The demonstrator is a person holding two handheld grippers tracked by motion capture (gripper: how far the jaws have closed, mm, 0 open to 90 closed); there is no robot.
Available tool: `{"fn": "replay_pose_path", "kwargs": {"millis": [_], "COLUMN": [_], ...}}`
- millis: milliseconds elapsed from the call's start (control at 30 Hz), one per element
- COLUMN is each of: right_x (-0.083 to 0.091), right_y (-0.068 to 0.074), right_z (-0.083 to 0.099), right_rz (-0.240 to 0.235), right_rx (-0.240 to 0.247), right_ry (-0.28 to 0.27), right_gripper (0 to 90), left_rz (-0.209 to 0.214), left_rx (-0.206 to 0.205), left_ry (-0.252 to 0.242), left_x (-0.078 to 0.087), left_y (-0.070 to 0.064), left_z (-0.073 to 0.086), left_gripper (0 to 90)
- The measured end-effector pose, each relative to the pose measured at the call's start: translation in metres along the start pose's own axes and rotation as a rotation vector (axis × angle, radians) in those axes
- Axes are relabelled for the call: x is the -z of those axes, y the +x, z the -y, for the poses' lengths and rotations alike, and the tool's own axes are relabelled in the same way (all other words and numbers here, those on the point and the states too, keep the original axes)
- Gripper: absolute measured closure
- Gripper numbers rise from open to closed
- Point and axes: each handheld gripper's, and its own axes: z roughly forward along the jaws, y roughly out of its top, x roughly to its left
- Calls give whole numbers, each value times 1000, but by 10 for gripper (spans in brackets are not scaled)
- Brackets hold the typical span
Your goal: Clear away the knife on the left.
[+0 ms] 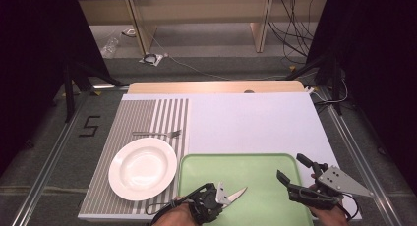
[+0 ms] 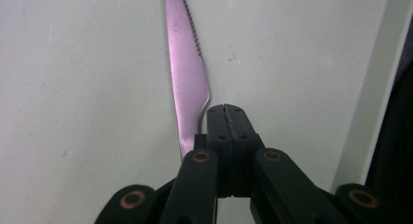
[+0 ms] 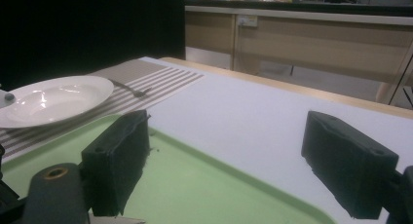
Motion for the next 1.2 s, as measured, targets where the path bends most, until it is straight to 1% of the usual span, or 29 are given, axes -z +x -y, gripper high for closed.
{"fn": "replay_pose_path", "kwargs": {"millis": [167, 333, 467, 567, 667, 900, 1000, 1200], "right_x": [0, 0, 0, 0, 0, 0, 0, 0], "right_y": [0, 0, 0, 0, 0, 0, 0, 0], "right_z": [0, 0, 0, 0, 0, 0, 0, 0], "right_rz": [0, -2, 0, 0, 1, 0, 0, 1], "right_rx": [-1, 1, 2, 2, 3, 2, 1, 1], "right_ry": [-2, -2, 1, 0, 1, 2, 2, 0], "right_gripper": [185, 185, 185, 186, 186, 186, 186, 187], "left_rz": [-6, -7, -21, -18, -28, -59, -63, -81], "left_rx": [3, 7, 10, 16, 21, 44, 63, 86], "left_ry": [4, 22, 36, 44, 48, 59, 60, 66], "left_x": [-5, -8, -9, -10, -9, -6, -5, -2], "left_y": [1, 1, 2, 4, 6, 14, 19, 27], "left_z": [0, 1, 2, 3, 4, 8, 10, 15], "left_gripper": [894, 894, 895, 895, 895, 895, 895, 895]}}
